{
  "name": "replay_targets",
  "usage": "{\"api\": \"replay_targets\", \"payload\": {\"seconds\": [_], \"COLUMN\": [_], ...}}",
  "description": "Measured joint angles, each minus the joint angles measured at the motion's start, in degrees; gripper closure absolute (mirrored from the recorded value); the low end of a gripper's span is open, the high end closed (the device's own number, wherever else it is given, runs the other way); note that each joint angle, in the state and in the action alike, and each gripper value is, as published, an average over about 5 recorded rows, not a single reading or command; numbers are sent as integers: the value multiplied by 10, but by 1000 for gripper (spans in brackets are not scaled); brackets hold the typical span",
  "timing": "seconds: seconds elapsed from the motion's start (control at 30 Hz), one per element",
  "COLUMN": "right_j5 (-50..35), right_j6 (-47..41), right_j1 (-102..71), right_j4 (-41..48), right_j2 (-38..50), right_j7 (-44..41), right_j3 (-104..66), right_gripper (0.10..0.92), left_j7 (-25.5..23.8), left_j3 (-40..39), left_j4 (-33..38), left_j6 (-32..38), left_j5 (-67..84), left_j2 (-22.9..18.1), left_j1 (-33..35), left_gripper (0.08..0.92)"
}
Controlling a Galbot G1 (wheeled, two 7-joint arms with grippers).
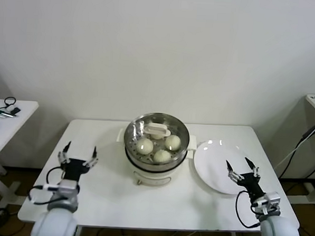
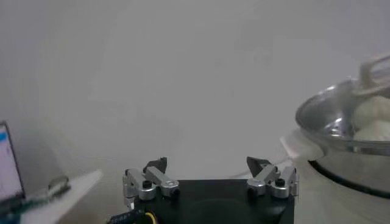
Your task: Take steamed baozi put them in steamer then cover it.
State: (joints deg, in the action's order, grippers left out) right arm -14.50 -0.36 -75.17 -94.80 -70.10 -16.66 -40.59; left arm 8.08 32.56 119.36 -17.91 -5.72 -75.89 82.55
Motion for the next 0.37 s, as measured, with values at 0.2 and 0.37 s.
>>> {"api": "replay_targets", "payload": {"seconds": [0.2, 0.37], "right_j5": [-5, -8], "right_j6": [2, -1], "right_j1": [-14, -21], "right_j4": [-10, -17], "right_j2": [-7, -9], "right_j7": [6, 14], "right_j3": [-7, -12], "right_gripper": [203, 203], "left_j7": [-17, -32], "left_j3": [36, 45], "left_j4": [-24, -35], "left_j6": [71, 104], "left_j5": [65, 87], "left_j2": [-12, -13], "left_j1": [27, 35], "left_gripper": [177, 177]}}
